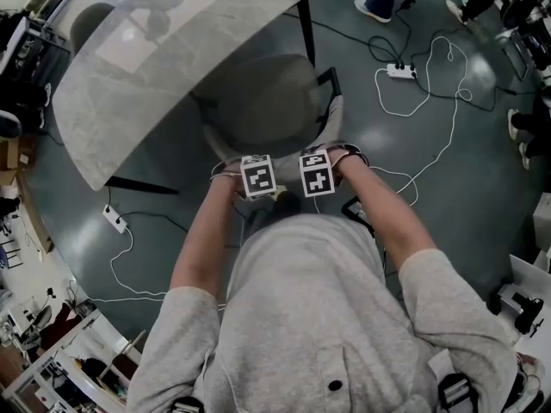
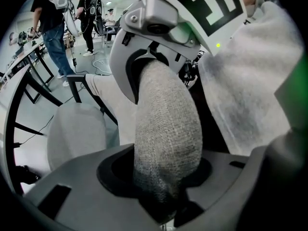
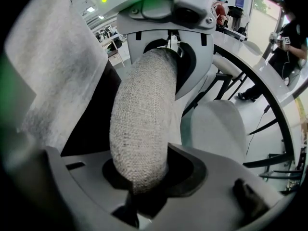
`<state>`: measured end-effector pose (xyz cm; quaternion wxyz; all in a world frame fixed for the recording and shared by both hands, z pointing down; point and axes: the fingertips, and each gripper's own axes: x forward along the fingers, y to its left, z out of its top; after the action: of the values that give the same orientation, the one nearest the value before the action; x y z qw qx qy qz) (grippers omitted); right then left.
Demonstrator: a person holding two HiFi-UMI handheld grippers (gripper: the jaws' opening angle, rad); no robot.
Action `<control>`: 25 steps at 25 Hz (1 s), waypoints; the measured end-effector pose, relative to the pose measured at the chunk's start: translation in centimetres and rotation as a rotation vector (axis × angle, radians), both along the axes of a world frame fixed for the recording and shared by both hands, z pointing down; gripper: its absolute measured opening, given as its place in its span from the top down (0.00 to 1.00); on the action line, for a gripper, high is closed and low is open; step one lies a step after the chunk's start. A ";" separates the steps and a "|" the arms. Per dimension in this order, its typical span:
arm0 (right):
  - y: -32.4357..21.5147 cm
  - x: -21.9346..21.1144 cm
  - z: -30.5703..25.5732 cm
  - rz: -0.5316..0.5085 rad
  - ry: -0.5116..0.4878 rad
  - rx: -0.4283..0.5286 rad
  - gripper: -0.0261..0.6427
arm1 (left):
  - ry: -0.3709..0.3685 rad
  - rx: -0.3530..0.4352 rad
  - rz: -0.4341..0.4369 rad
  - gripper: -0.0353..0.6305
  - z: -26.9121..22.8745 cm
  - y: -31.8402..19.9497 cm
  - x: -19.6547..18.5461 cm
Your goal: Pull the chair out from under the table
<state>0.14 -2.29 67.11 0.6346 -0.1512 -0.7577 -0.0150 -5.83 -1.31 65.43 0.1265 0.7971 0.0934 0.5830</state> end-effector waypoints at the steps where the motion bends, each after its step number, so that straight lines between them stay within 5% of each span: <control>1: 0.3 0.2 0.0 -0.003 0.000 0.000 0.77 | -0.008 -0.005 -0.002 0.65 0.1 0.4 0.0; 25: 8.1 3.1 0.0 -0.014 0.004 -0.001 0.77 | 0.004 -0.012 -0.006 0.65 0.1 8.3 3.2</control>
<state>3.25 5.81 67.10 0.6360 -0.1569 -0.7553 -0.0187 -2.66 7.00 65.55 0.1330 0.7977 0.0949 0.5805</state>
